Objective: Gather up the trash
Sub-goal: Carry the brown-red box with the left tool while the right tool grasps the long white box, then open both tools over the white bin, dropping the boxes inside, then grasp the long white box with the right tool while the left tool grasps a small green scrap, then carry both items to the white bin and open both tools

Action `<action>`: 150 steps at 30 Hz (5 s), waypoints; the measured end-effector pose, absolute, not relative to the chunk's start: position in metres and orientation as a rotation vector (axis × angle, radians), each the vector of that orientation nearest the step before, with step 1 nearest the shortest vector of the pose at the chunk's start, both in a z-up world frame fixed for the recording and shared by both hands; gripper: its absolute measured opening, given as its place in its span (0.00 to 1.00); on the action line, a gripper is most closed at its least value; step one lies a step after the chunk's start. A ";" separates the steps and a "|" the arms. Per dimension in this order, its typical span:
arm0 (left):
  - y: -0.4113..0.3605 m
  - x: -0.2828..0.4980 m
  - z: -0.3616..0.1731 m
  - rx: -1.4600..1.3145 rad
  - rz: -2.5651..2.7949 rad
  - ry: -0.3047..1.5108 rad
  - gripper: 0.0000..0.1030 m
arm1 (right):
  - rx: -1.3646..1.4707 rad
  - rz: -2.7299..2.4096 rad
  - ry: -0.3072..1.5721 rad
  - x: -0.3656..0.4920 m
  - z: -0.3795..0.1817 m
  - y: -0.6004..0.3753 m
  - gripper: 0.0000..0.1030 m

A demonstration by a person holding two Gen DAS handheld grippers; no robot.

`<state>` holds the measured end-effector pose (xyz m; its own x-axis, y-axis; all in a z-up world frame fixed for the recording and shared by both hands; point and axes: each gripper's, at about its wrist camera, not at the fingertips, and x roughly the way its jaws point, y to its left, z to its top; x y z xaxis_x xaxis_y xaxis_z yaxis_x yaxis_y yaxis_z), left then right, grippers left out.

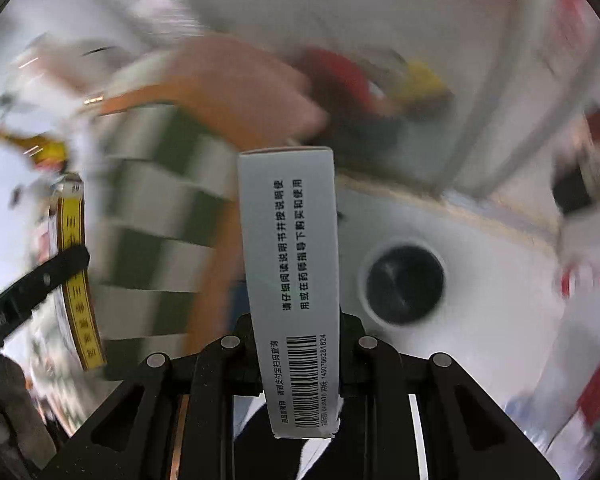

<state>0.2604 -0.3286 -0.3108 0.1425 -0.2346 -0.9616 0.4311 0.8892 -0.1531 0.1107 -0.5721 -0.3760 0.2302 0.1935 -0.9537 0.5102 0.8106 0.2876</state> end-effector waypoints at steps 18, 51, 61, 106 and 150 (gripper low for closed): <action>-0.525 0.187 -0.757 0.474 -0.696 1.720 0.55 | 0.958 -0.420 1.496 0.013 -0.778 -0.680 0.23; -0.451 0.148 -0.427 0.532 -0.591 1.358 1.00 | 0.632 -0.680 1.343 -0.028 -0.456 -0.615 1.00; -0.434 0.115 -0.290 0.456 -0.639 1.302 1.00 | 0.608 -0.656 1.238 -0.064 -0.291 -0.603 1.00; 0.059 0.438 -0.320 -0.018 0.181 1.381 0.99 | 0.029 0.050 1.455 0.490 -0.323 -0.221 0.55; -0.283 0.323 -0.213 0.192 -0.468 1.156 0.11 | 0.547 -0.267 1.171 0.201 -0.250 -0.501 0.48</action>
<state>0.3233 -0.2832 -0.2134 0.3205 -0.2562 -0.9119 0.4503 0.8882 -0.0913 0.2007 -0.5008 -0.2496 0.3776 0.0802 -0.9225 0.4723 0.8402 0.2663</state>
